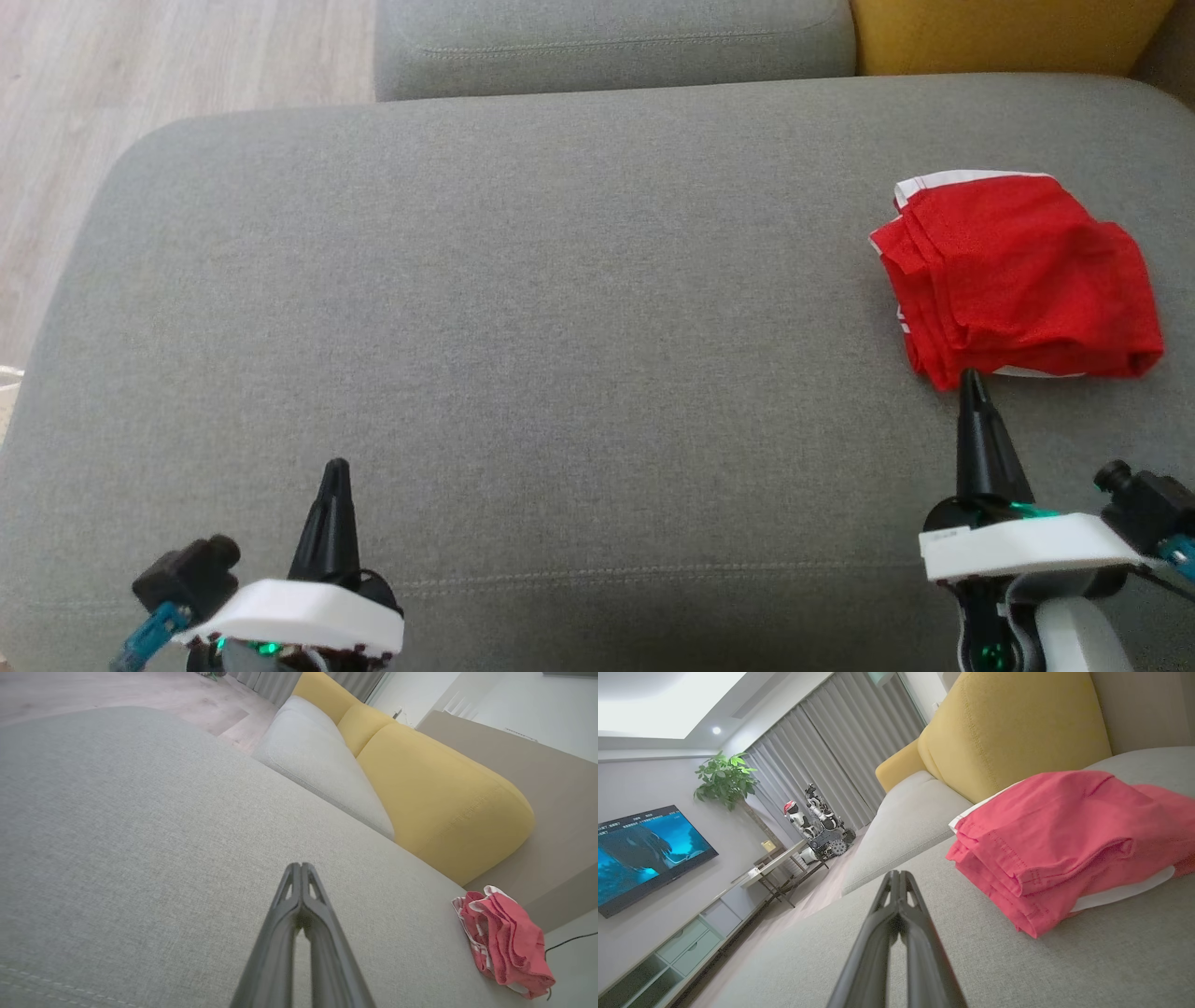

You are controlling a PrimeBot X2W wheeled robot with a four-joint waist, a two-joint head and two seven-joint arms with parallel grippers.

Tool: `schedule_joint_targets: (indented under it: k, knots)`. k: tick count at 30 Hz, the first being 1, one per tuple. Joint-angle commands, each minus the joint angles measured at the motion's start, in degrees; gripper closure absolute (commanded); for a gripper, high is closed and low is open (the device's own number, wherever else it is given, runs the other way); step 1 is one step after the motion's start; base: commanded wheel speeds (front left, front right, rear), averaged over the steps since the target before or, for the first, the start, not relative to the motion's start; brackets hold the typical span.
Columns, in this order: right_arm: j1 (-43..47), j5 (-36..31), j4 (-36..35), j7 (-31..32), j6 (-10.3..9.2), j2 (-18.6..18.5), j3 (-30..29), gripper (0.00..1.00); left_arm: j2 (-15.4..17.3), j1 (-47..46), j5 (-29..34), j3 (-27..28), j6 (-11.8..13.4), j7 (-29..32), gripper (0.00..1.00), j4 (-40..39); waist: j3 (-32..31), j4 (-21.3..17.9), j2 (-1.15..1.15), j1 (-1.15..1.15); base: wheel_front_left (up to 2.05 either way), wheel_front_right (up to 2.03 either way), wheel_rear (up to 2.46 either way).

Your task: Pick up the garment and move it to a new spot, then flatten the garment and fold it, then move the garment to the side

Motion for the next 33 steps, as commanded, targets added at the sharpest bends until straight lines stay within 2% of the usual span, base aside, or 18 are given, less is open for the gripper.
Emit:
schedule_joint_targets:
  k: [1,33]
  knots:
    - [-2.74,2.1,-2.02,0.54,0.09,-0.82,-0.3,1.0,0.72,-3.16,-1.82,1.22,-0.78,0.45,1.0,-1.33,0.0,-0.04,0.0,0.0,0.0,0.0,0.0]
    - [-2.99,23.12,-2.07,4.94,0.19,-1.18,-3.46,1.0,1.26,-6.1,-20.88,5.15,-4.14,5.09,1.0,1.6,0.1,-0.72,0.0,0.0,0.0,0.0,0.0]
